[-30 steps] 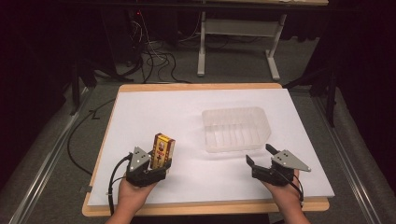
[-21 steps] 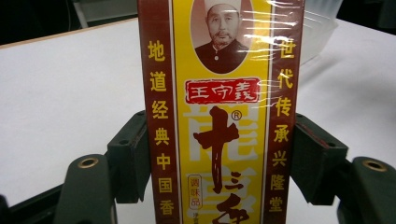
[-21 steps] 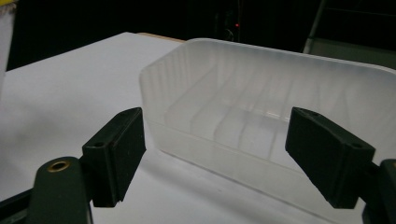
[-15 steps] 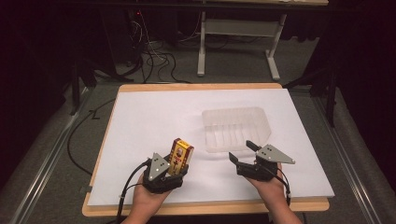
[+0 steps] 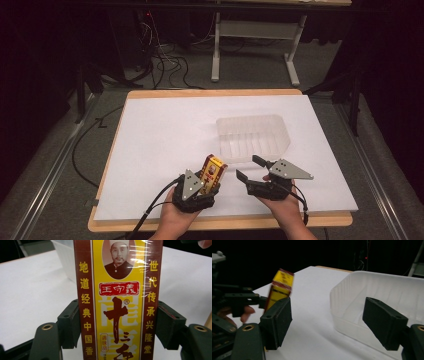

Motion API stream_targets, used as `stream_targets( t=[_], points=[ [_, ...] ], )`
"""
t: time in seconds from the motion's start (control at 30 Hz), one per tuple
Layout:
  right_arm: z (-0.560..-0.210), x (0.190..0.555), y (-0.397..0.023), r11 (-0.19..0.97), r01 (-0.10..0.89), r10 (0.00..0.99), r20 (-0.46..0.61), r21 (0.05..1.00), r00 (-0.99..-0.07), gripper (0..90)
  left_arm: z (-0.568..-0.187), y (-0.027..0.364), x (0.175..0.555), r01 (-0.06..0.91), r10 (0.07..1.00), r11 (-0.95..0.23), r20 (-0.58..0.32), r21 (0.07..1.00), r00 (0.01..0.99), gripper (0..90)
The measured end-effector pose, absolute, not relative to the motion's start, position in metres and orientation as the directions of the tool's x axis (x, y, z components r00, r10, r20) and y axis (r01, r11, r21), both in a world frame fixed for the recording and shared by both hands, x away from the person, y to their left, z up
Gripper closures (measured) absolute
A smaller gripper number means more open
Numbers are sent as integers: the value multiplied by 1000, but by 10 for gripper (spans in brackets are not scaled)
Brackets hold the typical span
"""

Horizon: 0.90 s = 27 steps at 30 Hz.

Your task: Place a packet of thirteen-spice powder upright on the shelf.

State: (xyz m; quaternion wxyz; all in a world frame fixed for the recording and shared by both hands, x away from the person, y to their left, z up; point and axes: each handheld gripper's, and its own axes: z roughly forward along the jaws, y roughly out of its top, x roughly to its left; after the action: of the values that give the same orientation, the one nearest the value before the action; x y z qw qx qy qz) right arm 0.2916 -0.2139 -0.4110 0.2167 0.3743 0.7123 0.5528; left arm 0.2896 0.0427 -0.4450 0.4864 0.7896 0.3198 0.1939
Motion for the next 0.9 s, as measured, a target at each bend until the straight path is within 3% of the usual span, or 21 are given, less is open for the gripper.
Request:
stream_targets(
  t=[0.4,0.7,0.9],
  points=[
    [-412,287,-199,103,317,729,146,943,-669,316,-449,20,286,316,677,-329,-11,890,736,320],
    [-417,290,-194,104,345,693,181,933,-697,518,-447,19,285,306,677,-321,-8,896,736,320],
    [-419,292,-193,94,383,668,227,919,-709,602,-447,19,285,300,676,-324,-2,897,737,319]
  ],
)
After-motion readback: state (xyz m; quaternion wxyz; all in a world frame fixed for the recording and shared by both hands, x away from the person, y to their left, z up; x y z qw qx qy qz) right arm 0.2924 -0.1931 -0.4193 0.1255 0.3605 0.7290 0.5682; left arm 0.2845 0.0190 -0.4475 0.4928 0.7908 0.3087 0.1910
